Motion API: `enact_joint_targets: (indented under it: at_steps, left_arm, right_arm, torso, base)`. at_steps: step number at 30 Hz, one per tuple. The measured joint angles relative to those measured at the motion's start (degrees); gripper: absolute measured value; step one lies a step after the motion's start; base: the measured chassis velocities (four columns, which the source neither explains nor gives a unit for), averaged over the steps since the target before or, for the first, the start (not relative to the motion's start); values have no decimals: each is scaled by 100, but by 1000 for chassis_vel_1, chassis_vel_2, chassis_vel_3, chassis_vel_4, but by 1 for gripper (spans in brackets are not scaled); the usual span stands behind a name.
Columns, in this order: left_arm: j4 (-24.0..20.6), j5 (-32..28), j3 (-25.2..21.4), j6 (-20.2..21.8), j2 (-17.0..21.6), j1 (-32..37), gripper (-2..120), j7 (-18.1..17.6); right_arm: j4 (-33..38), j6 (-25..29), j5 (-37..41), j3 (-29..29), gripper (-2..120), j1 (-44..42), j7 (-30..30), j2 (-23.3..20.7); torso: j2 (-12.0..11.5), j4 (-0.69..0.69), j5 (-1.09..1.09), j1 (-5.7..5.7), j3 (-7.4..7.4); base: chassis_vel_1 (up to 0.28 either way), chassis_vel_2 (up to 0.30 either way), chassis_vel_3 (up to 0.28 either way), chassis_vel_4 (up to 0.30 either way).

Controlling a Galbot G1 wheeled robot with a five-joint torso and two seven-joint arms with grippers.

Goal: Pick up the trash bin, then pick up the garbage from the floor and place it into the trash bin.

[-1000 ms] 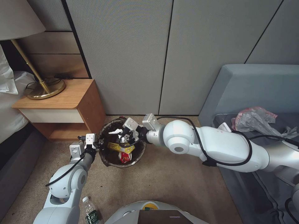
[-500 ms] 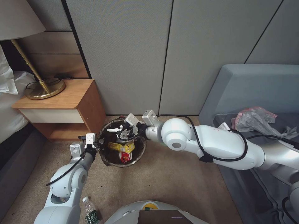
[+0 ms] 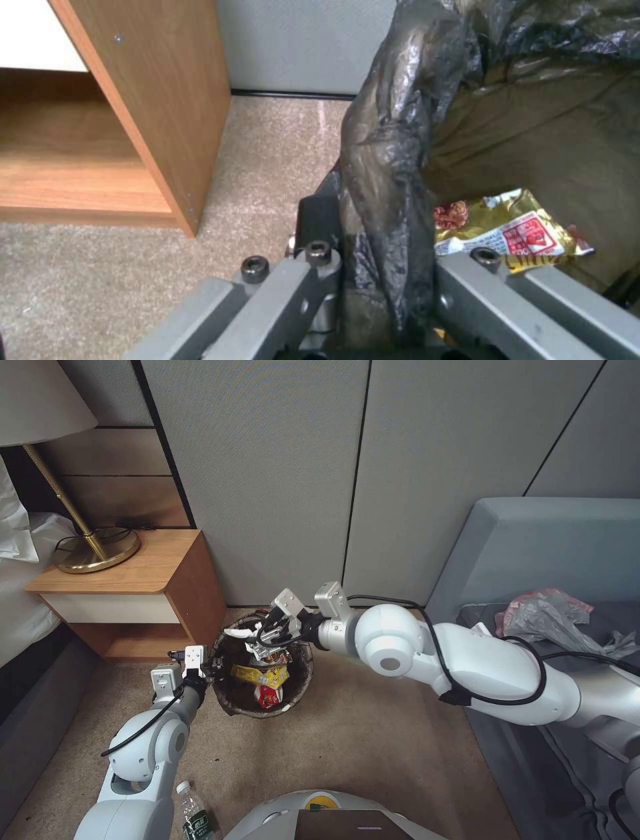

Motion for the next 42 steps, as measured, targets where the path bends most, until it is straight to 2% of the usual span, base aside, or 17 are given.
enact_joint_targets:
  at_steps: [6, 14, 23, 42]
  left_arm:
    - [5, 0, -3, 0, -11, -24, 0, 1]
    - [-5, -16, -25, 0, 70, -6, 0, 9]
    - [-51, -29, -58, 0, 68, 8, 0, 15]
    - [-68, -41, -48, 0, 71, 14, 0, 17]
  right_arm:
    - [72, 9, 44, 68, 100, -57, 37, -59]
    - [264, 27, 333, 491, 100, -42, 73, -191]
    - [12, 94, 14, 38, 100, -183, 80, -39]
    - [-346, 118, -175, -161, 100, -196, 78, 150]
  torso:
    - [0, 0, 0, 0, 0]
    - [0, -1, 0, 0, 0]
    - [0, 1, 0, 0, 0]
    - [0, 0, -1, 0, 0]
  base:
    - [0, 0, 0, 0]
    - [0, 0, 0, 0]
    - [0, 0, 0, 0]
    - [0, 0, 0, 0]
